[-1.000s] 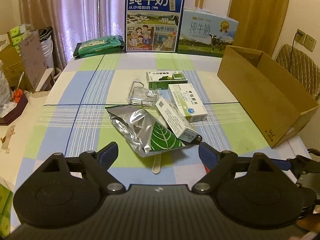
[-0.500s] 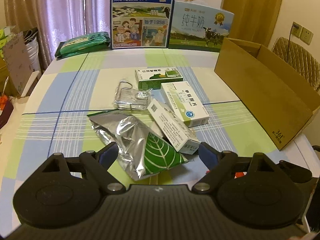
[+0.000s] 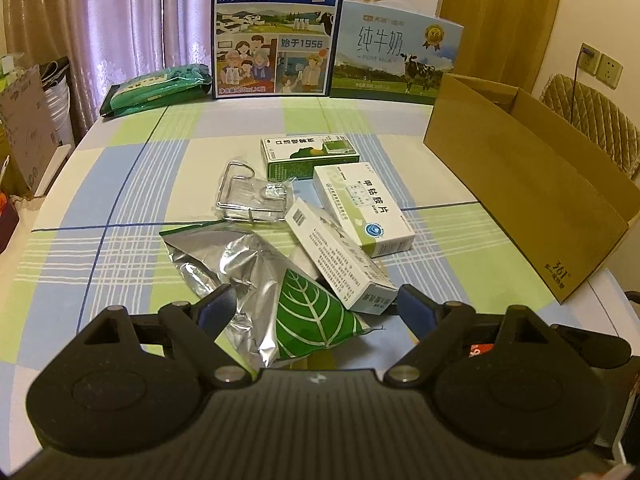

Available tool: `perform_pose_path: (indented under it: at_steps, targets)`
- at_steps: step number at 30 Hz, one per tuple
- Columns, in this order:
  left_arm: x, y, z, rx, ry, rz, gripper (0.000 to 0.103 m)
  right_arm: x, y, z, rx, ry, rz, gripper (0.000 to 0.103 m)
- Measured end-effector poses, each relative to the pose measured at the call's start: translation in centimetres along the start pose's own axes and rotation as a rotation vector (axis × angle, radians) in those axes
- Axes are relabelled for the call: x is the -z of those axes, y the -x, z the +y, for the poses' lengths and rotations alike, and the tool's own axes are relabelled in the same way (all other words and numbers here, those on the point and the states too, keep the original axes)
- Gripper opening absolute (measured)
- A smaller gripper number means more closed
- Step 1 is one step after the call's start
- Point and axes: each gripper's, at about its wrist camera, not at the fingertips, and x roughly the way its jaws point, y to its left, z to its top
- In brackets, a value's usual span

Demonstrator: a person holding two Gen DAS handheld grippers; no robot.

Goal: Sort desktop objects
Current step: 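Grasp the red candy packet with the right tool while the left tool approaches the ointment box, then grasp the white-and-green ointment box with the left tool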

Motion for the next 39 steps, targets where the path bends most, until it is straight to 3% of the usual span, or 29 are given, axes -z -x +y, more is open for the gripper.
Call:
perform_pose_path:
  at_steps: [15,21,24,26,30,35,39]
  targets:
    - [-2.3,-2.8,-3.1,0.012,-0.084,-0.002,0.083,-1.5,0.0,-4.8,0.062,-0.072,-0.03,0.045]
    - [-2.7,-6.0,-4.7,-0.032,-0.153,0.047,0.072,-1.2,0.2,-5.7,0.069,-0.087,-0.03,0.045]
    - [-2.0,-7.2,-5.6,-0.089,-0.214,0.062,0.067,-1.1,0.2,-5.8,0.068,-0.095,-0.029,0.045]
    - [-1.3,-7.8,-6.3,-0.136,-0.269,0.071,0.055,-1.0,0.2,-5.9,0.066,-0.101,-0.027,0.045]
    - [-0.8,-8.0,-6.8,-0.184,-0.305,0.061,0.044,-0.9,0.5,-6.1,0.061,-0.108,-0.03,0.045]
    - [-0.4,-6.5,-6.9,-0.18,-0.273,0.062,0.033,-1.0,1.4,-6.3,0.058,-0.115,-0.038,0.045]
    - [0.9,-3.7,-6.5,-0.124,-0.189,0.063,0.033,-0.6,2.7,-6.3,0.052,-0.125,-0.034,0.045]
